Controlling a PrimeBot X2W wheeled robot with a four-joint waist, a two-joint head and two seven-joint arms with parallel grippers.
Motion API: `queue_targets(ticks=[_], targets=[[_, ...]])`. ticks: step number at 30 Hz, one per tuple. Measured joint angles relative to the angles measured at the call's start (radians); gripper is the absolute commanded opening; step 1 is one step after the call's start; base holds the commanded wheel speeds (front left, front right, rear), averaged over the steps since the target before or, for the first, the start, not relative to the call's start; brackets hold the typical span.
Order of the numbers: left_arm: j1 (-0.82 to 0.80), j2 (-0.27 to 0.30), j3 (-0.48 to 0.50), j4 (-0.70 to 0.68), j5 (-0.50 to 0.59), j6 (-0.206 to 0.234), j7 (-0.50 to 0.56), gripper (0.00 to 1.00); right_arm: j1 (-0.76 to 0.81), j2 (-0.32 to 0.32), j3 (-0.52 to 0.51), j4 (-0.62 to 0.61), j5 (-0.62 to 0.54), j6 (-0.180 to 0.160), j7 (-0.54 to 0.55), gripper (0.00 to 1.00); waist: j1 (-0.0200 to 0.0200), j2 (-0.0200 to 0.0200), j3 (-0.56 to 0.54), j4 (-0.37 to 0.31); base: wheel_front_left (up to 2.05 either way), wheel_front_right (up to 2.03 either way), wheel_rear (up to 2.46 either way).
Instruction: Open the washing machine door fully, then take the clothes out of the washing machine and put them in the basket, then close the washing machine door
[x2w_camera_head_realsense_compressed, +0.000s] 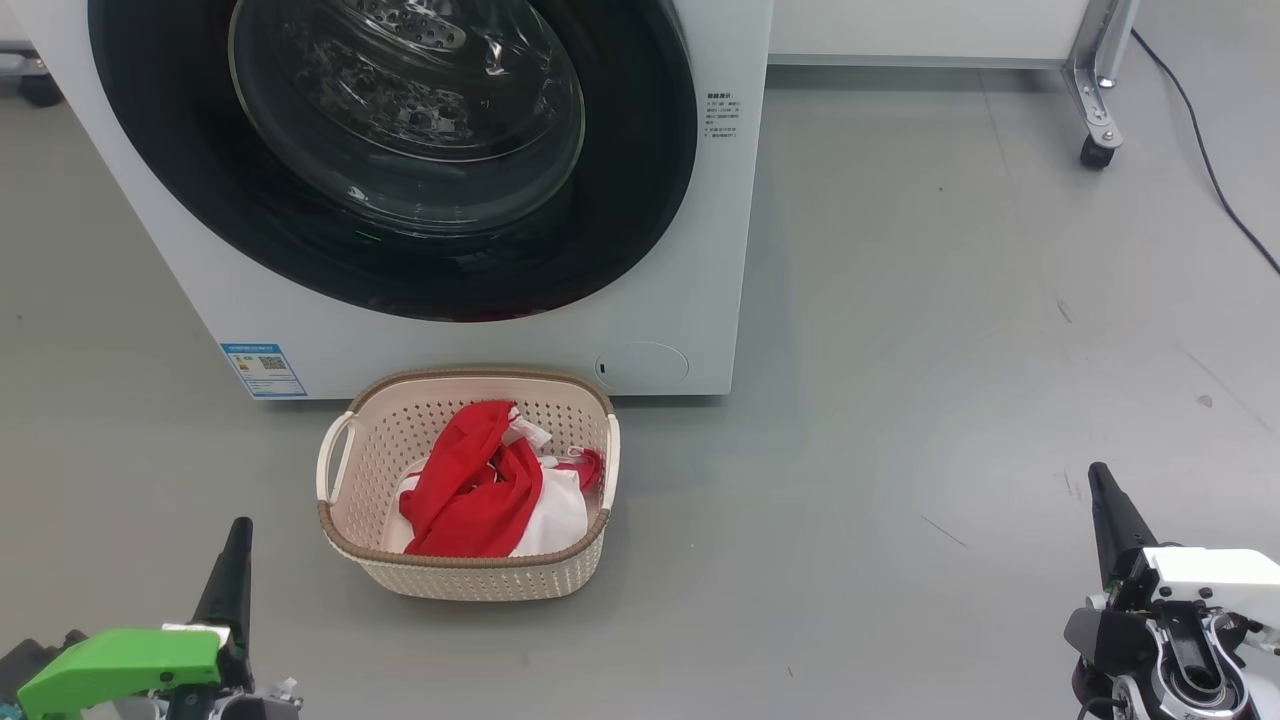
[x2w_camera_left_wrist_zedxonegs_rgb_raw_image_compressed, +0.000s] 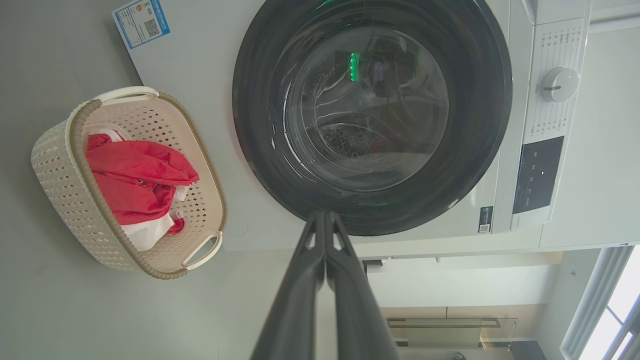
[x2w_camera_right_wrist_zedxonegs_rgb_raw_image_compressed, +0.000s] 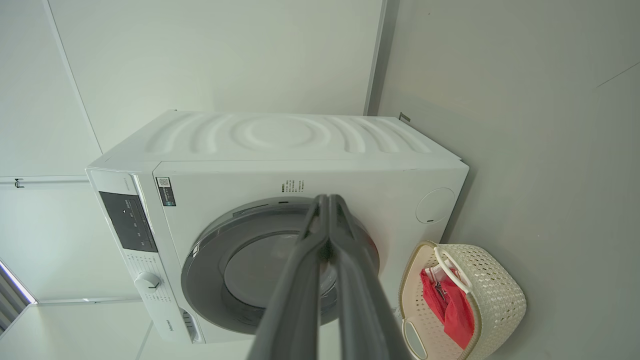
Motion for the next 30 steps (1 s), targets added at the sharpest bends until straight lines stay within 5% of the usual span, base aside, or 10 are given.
queue_targets(ticks=[30], targets=[[-0.005,-0.004,0.002,0.003,0.0,0.0,0.0,0.0,0.0,0.0,-0.001,0.0,0.0,0.0,0.0,0.0,0.0,0.0,0.0,0.0,0.0,0.0,0.0]])
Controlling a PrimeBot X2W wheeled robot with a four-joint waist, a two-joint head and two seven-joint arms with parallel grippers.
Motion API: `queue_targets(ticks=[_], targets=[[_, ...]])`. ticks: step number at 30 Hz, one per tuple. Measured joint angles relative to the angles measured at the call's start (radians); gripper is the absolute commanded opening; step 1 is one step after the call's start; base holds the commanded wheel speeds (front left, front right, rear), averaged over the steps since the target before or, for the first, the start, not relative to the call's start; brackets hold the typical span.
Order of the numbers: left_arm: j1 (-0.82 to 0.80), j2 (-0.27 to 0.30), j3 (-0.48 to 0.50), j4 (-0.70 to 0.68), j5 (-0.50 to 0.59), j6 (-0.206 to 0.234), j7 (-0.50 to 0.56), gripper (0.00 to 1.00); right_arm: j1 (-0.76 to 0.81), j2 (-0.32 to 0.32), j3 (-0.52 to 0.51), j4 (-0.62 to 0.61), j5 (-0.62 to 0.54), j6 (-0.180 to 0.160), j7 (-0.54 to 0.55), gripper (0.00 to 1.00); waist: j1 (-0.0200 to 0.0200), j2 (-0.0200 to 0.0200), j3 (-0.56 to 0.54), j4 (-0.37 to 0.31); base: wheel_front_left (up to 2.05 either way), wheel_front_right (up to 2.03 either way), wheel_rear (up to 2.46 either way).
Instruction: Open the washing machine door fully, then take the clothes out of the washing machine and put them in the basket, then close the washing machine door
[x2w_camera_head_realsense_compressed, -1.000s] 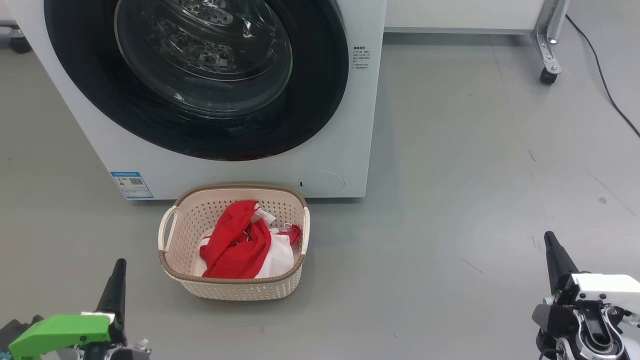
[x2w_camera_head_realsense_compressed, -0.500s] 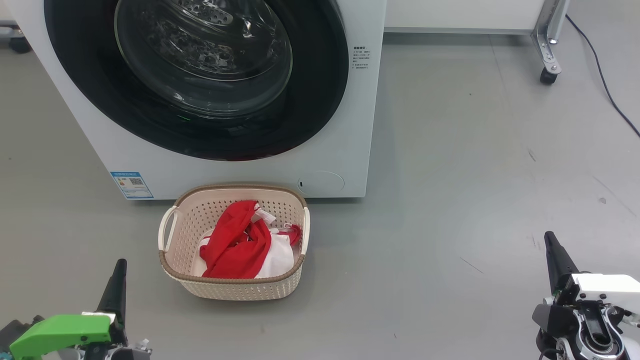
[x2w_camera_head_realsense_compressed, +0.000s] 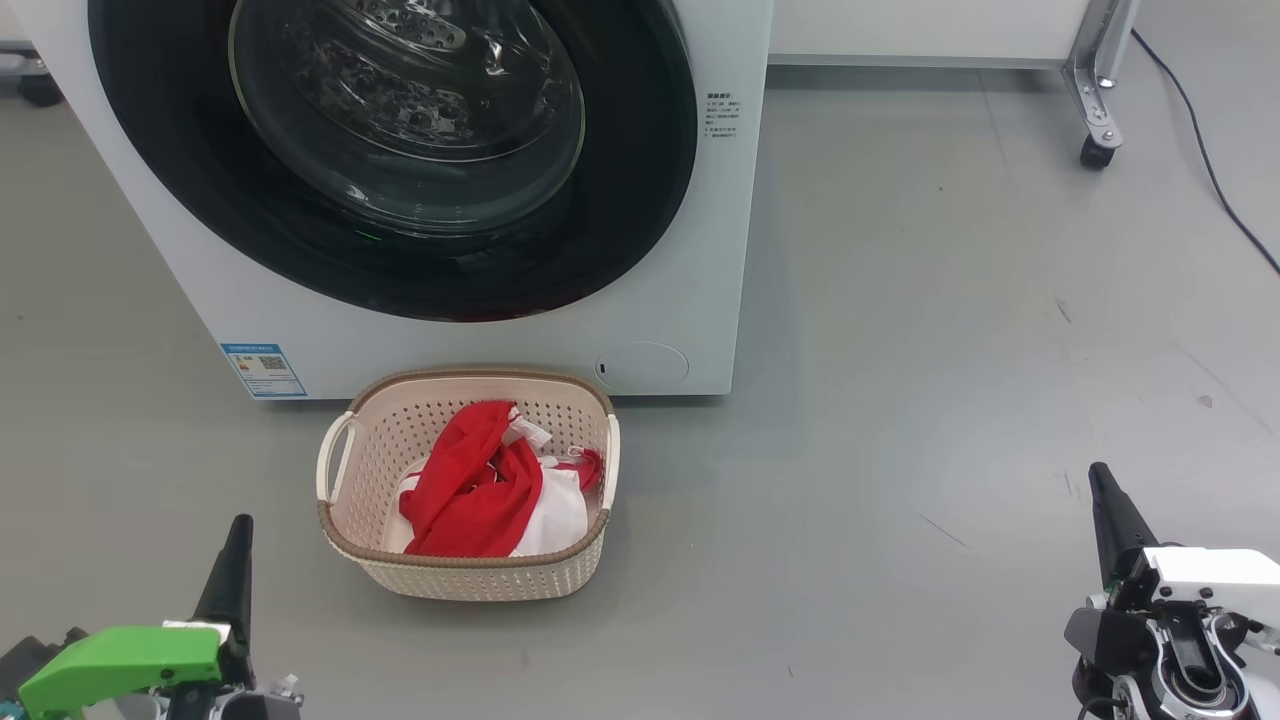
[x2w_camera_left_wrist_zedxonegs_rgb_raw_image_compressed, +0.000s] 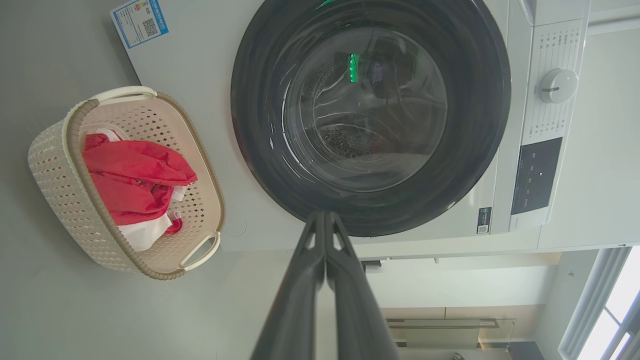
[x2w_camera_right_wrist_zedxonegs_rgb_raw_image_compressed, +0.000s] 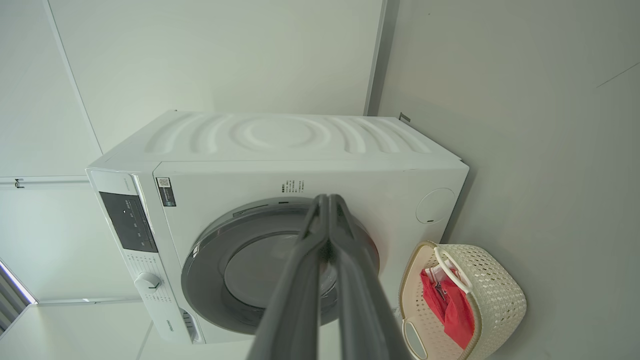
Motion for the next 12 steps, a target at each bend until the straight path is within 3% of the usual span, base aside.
queue_targets(ticks=[12], targets=[[0.0,0.0,0.001,0.0,0.0,0.0,0.008,0.0,0.0,0.0,-0.001,0.0,0.0,0.0,0.0,0.0,0.0,0.0,0.0,0.0,0.0,0.0,0.0]])
